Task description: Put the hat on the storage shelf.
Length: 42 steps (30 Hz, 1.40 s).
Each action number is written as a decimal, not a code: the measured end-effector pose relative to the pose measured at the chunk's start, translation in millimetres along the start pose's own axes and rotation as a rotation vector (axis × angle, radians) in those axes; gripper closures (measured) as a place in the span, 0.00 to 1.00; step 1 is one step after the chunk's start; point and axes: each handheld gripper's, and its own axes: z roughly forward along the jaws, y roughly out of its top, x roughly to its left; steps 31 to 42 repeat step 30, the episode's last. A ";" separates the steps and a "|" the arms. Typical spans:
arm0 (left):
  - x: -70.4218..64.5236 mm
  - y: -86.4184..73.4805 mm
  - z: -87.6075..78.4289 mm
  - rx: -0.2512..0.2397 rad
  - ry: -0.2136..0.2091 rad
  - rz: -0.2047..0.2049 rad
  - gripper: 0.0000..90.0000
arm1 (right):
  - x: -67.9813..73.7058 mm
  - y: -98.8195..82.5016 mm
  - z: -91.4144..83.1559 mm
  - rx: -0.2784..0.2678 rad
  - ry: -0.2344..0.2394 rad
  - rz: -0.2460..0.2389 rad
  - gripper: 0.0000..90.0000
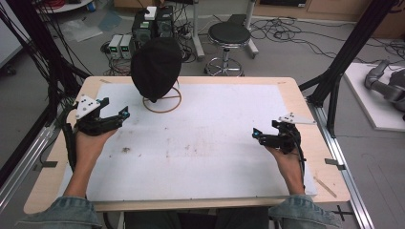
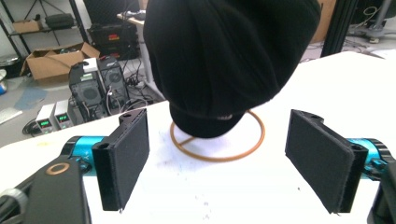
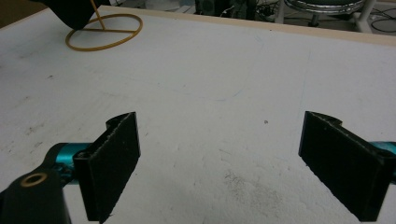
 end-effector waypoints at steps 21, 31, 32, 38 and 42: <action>-7.4 -29.4 -18.1 0.010 0.019 -0.005 0.19 | 1.4 -1.0 1.9 0.006 -0.002 0.003 0.14; -6.2 -33.5 -19.9 0.005 0.029 -0.019 0.19 | 1.8 -0.5 1.8 0.003 -0.001 0.006 0.14; -6.2 -33.5 -19.9 0.005 0.029 -0.019 0.19 | 1.8 -0.5 1.8 0.003 -0.001 0.006 0.14; -6.2 -33.5 -19.9 0.005 0.029 -0.019 0.19 | 1.8 -0.5 1.8 0.003 -0.001 0.006 0.14; -6.2 -33.5 -19.9 0.005 0.029 -0.019 0.19 | 1.8 -0.5 1.8 0.003 -0.001 0.006 0.14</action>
